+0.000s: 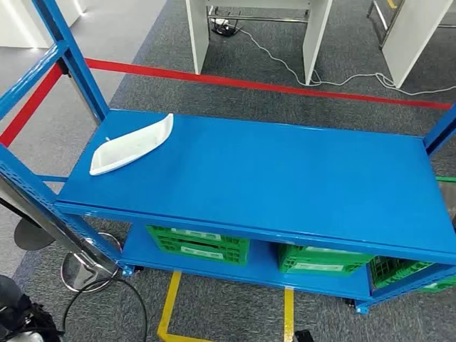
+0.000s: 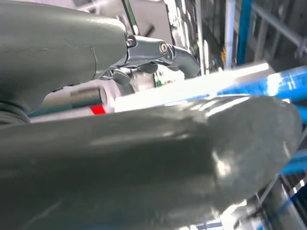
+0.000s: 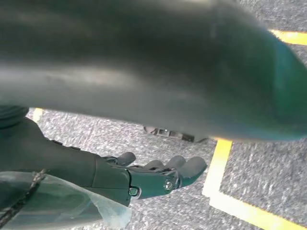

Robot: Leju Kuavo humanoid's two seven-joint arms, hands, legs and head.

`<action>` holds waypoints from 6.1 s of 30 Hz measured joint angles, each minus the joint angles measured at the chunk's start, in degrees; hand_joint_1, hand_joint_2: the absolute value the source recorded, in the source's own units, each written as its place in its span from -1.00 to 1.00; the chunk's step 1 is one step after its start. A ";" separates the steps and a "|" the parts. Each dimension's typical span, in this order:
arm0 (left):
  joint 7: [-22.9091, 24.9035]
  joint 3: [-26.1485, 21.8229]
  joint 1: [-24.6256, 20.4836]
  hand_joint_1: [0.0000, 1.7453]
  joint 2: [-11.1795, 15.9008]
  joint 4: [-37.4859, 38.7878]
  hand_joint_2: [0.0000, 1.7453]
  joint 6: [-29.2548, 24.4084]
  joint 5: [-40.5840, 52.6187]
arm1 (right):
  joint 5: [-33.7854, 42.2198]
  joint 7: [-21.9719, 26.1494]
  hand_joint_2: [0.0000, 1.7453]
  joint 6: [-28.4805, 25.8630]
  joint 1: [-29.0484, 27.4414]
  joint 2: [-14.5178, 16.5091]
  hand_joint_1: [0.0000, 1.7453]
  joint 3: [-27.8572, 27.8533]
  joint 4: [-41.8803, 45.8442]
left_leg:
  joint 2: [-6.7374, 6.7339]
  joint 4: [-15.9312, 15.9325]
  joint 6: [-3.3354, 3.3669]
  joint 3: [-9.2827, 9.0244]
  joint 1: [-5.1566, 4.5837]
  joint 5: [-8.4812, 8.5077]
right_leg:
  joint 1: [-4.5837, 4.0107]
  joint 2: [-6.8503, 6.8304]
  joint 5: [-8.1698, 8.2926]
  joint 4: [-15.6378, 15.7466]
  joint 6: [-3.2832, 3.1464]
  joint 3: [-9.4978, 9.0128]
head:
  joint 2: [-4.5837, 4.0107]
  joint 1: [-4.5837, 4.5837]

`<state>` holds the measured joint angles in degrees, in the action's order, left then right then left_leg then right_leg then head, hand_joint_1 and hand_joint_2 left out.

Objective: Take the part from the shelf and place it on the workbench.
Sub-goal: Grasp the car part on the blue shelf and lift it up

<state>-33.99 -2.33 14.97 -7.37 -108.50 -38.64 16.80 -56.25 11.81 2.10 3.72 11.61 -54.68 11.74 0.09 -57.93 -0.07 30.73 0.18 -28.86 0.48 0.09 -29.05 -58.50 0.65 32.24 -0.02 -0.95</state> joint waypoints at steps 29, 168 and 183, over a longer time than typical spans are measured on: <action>0.12 0.01 0.08 -1.00 0.08 0.00 -1.00 0.00 0.13 | -0.08 -0.03 -1.00 0.11 0.02 0.13 -1.00 -0.03 -0.16 | 0.07 -0.21 1.05 -2.90 0.10 -2.31 | -0.27 -0.27 1.08 -1.40 0.46 2.45 | 0.02 0.32; 28.41 20.84 -45.80 -1.00 11.14 58.85 1.00 23.82 37.18 | -5.49 -4.19 -1.00 4.32 1.35 -0.03 -1.00 1.56 -0.24 | 0.12 -0.62 0.00 2.79 -0.19 2.58 | 0.11 0.39 2.58 0.26 -0.36 2.10 | 0.02 -0.51; 36.24 22.94 -47.65 -1.00 10.35 63.90 1.00 21.46 46.67 | -4.86 -4.41 -1.00 4.38 1.54 -0.02 -1.00 1.52 -0.24 | 0.08 -0.24 1.14 2.96 -0.32 2.87 | 0.07 0.22 2.38 0.06 0.48 2.26 | 0.02 -0.16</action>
<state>2.26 20.62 -32.68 2.98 -44.59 -17.19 63.47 -61.11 7.40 6.48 5.26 11.58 -53.16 11.50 0.17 -58.16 1.06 33.69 -0.13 -25.99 0.55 0.31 -26.67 -58.44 1.13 34.50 0.00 -1.11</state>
